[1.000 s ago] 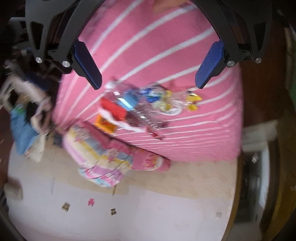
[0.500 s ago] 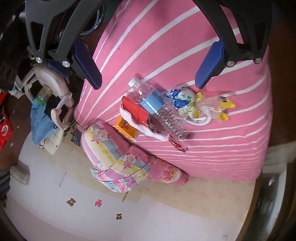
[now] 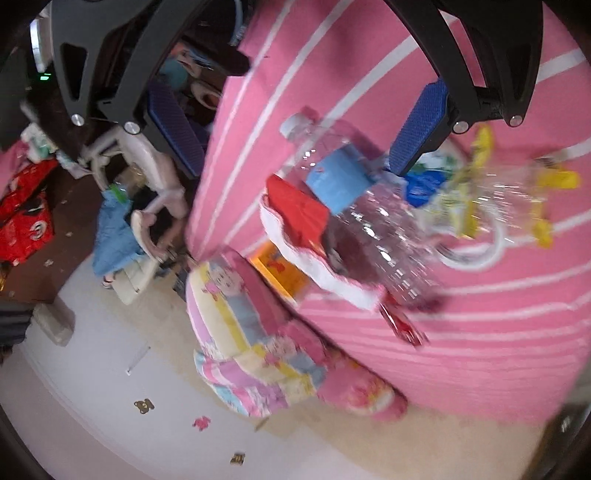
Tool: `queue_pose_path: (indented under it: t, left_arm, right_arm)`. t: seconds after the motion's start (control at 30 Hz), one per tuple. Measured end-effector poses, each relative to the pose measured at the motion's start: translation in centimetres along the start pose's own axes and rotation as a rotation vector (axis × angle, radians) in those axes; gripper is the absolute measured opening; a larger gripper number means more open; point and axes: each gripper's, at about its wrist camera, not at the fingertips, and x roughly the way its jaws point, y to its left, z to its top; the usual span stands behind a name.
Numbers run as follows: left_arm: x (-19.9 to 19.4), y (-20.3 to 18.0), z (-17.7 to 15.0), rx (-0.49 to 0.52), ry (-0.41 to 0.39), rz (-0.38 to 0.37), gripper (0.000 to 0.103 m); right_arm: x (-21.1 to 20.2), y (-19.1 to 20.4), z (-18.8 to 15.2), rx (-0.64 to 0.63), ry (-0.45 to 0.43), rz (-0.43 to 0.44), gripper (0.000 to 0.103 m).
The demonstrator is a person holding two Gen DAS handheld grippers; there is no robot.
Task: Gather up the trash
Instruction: 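Reach both tools to the clear plastic bottle and close the right tool on it, then lift the bottle with the right tool and carry it over the floor bin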
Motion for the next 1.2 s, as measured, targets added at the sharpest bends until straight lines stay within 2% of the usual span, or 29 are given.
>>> queue_pose_path:
  t: [0.03,0.07,0.3,0.43,0.53,0.7,0.8,0.87,0.9,1.0,1.03,1.1,1.2]
  left_arm:
    - [1.1,0.4,0.3,-0.032,0.04,-0.043,0.098]
    - [1.7,0.6,0.5,-0.044,0.054,-0.053,0.098]
    - [6.6,2.7,1.5,-0.184,0.176,-0.089,0.098]
    - [8.7,4.0,2.1,-0.251,0.223,-0.073,0.098]
    - [9.5,4.8,2.3,-0.295,0.252,-0.058,0.098]
    - [10.9,5.5,2.0,-0.309,0.305,-0.029,0.097]
    - [11.1,5.9,1.7,-0.308,0.307,-0.024,0.096]
    - [11.2,5.8,1.7,-0.301,0.313,-0.017,0.096]
    - [11.3,5.7,1.8,-0.299,0.313,-0.015,0.096]
    - [11.5,5.4,1.8,-0.28,0.321,-0.006,0.095]
    - [11.6,5.3,1.8,-0.274,0.324,-0.001,0.093]
    - [11.6,5.5,1.5,-0.284,0.34,0.007,0.063]
    - [11.4,6.1,1.3,-0.316,0.337,-0.019,0.062]
  right_arm:
    - [0.8,-0.5,0.1,-0.001,0.017,0.007,0.098]
    - [1.4,-0.7,0.2,-0.004,0.027,0.013,0.098]
    - [5.1,-2.5,0.5,-0.025,0.087,0.062,0.098]
    - [6.4,-3.1,0.9,0.005,0.1,0.1,0.098]
    - [7.5,-2.9,1.1,-0.002,0.117,0.118,0.092]
    - [9.6,-2.7,1.1,-0.011,0.168,0.138,0.081]
    - [10.2,-2.7,1.1,-0.008,0.18,0.14,0.076]
    - [10.5,-2.7,1.1,-0.003,0.189,0.137,0.065]
    - [10.5,-2.7,1.0,-0.003,0.195,0.135,0.063]
    - [10.9,-2.5,0.9,-0.013,0.211,0.13,0.063]
    - [10.9,-2.3,0.9,-0.017,0.209,0.132,0.063]
    - [10.6,-2.0,1.0,-0.027,0.198,0.14,0.063]
    - [10.4,-1.7,1.1,-0.039,0.187,0.136,0.063]
